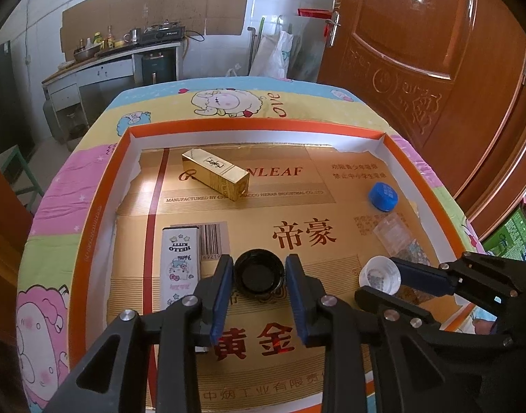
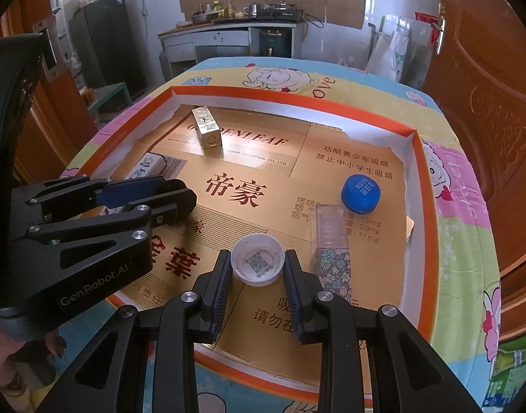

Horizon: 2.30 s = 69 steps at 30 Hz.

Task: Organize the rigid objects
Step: 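Open the right tool to drop the white cap while the left tool releases the black cap, then withdraw both open tools from the tray toward the teal box and orange cap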

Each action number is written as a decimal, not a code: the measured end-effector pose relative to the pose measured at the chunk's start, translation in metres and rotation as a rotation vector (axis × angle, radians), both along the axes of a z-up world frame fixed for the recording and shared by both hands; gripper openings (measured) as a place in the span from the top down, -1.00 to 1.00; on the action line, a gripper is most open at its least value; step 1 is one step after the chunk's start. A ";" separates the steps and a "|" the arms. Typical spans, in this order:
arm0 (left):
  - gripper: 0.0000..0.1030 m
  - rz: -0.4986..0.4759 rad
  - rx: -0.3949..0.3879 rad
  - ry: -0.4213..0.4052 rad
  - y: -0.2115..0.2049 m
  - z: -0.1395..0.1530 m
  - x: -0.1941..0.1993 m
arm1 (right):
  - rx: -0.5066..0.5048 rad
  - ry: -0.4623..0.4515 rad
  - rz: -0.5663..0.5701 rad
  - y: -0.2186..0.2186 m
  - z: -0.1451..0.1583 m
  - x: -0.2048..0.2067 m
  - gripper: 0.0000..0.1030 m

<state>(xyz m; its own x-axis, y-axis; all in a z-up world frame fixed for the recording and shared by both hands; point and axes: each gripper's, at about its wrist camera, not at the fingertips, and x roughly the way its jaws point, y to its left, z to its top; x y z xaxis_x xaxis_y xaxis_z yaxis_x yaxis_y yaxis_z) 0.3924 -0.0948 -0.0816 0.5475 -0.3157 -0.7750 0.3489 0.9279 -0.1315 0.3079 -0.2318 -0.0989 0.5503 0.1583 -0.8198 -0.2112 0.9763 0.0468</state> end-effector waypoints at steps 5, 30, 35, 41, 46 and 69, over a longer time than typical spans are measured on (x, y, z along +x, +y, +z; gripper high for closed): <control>0.38 -0.002 -0.006 -0.002 -0.001 0.001 -0.001 | 0.005 -0.005 0.004 0.000 0.000 0.000 0.37; 0.38 0.006 -0.034 -0.106 0.003 0.029 -0.022 | 0.063 -0.055 0.002 -0.005 0.017 -0.013 0.13; 0.38 0.027 -0.024 -0.128 0.005 0.033 -0.025 | 0.068 -0.063 -0.012 -0.007 0.019 -0.015 0.13; 0.38 0.055 -0.024 -0.182 0.011 0.045 -0.034 | 0.066 -0.087 -0.030 -0.012 0.027 -0.023 0.13; 0.38 0.058 -0.020 -0.203 0.015 0.054 -0.047 | 0.076 -0.107 -0.039 -0.015 0.035 -0.033 0.13; 0.38 0.067 -0.034 -0.285 0.042 0.081 -0.127 | 0.080 -0.194 -0.042 0.004 0.071 -0.115 0.13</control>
